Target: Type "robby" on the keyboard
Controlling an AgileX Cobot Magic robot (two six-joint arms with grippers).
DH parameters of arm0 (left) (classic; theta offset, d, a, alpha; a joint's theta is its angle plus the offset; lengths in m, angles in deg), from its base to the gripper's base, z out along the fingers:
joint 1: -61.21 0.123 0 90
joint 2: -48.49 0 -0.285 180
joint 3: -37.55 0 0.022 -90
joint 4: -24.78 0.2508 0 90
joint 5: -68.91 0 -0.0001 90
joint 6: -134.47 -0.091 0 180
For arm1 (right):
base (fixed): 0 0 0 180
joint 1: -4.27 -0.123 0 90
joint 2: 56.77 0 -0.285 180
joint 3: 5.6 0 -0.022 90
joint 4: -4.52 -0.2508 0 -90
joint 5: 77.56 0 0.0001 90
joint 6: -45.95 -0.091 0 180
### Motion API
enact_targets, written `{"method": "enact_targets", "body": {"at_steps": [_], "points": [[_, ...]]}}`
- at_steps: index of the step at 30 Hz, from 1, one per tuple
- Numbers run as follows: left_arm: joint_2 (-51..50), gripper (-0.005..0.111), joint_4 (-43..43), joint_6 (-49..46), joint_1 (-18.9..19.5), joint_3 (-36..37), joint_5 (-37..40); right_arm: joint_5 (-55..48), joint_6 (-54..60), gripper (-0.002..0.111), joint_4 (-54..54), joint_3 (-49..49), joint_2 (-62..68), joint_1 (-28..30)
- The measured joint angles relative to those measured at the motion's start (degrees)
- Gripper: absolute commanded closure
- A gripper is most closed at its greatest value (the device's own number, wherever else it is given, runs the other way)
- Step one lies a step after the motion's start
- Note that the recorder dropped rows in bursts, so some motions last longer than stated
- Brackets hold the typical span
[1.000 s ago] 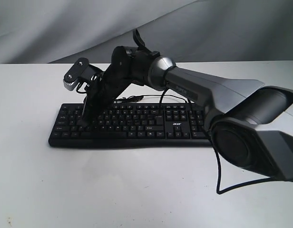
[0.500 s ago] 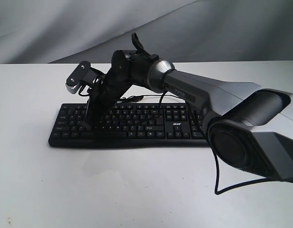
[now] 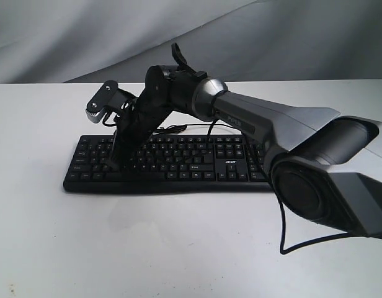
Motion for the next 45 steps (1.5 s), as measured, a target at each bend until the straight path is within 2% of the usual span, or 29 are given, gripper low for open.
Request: {"method": "enact_targets", "body": {"at_steps": [25, 32, 38, 45], "points": [[0.0, 0.106, 0.0, 0.0, 0.0, 0.0, 0.0, -0.6, 0.8, 0.108, 0.1, 0.1, -0.7, 0.0], [0.0, 0.106, 0.0, 0.0, 0.0, 0.0, 0.0, -9.9, 1.1, 0.108, 5.6, 0.0, -2.9, 0.9], [0.0, 0.106, 0.0, 0.0, 0.0, 0.0, 0.0, -10.3, 0.9, 0.108, 5.8, -6.5, -5.1, 2.3], [0.0, 0.106, 0.0, 0.0, 0.0, 0.0, 0.0, -5.1, 0.9, 0.108, 7.4, -19.2, -15.9, 2.3]]}}
